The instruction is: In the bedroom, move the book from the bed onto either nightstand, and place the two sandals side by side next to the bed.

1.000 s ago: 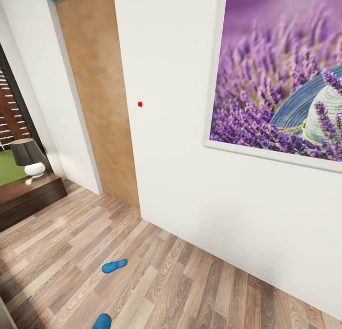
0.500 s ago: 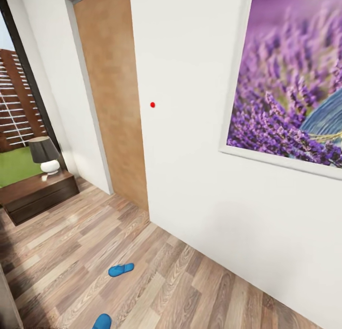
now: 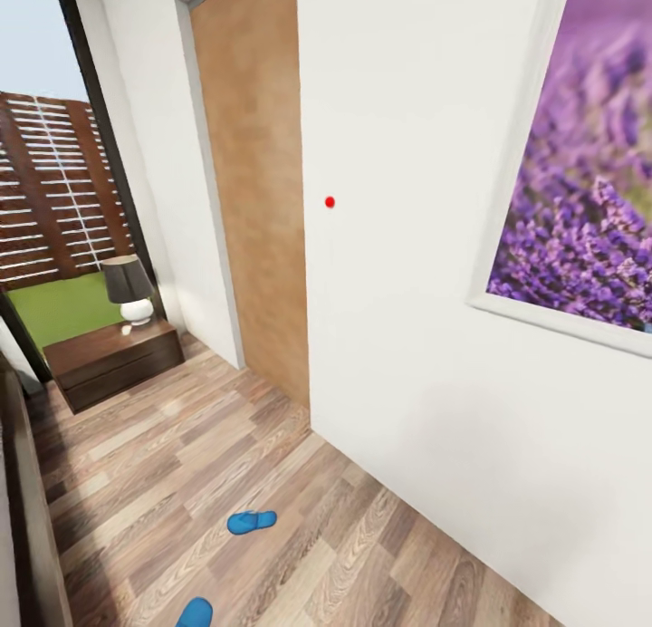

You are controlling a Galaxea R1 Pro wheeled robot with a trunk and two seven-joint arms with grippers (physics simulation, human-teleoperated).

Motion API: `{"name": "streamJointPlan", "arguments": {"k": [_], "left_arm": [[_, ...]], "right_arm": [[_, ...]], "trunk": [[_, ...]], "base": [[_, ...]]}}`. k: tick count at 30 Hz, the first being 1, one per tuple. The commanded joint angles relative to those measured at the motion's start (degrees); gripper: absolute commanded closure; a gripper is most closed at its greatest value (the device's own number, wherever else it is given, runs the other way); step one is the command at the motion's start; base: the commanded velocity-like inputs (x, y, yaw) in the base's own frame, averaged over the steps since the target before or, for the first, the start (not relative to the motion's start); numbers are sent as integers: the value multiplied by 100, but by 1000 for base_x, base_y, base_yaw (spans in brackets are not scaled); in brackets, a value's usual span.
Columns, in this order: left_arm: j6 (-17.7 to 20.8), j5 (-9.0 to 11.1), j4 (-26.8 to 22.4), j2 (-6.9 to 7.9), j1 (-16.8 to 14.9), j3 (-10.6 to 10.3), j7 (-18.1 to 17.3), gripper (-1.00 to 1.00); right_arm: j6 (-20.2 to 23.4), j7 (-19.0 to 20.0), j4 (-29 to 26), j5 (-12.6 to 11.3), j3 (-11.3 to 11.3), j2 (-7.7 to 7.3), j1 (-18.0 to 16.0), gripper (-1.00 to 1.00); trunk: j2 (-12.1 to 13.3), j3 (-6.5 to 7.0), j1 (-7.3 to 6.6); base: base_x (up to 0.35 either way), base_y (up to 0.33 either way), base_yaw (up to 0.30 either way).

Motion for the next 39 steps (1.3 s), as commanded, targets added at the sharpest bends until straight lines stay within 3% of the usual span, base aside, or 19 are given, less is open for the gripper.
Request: {"name": "streamJointPlan", "arguments": {"k": [1,12,39], "left_arm": [[-19,13,5,0,-6,-51,23,100],[-17,12,3,0,-6,-51,27,100],[-21,11,1,0,-5,-51,29,100]], "right_arm": [[-20,39,7,-15,-40,-1,-5,-100],[-20,39,7,-15,-40,-1,-5,-100],[-20,39,7,-15,-40,-1,-5,-100]], "trunk": [[-12,-13,5],[-12,-13,5],[-12,-13,5]], "base": [[226,-52,53],[219,-13,103],[184,-62,283]]}}
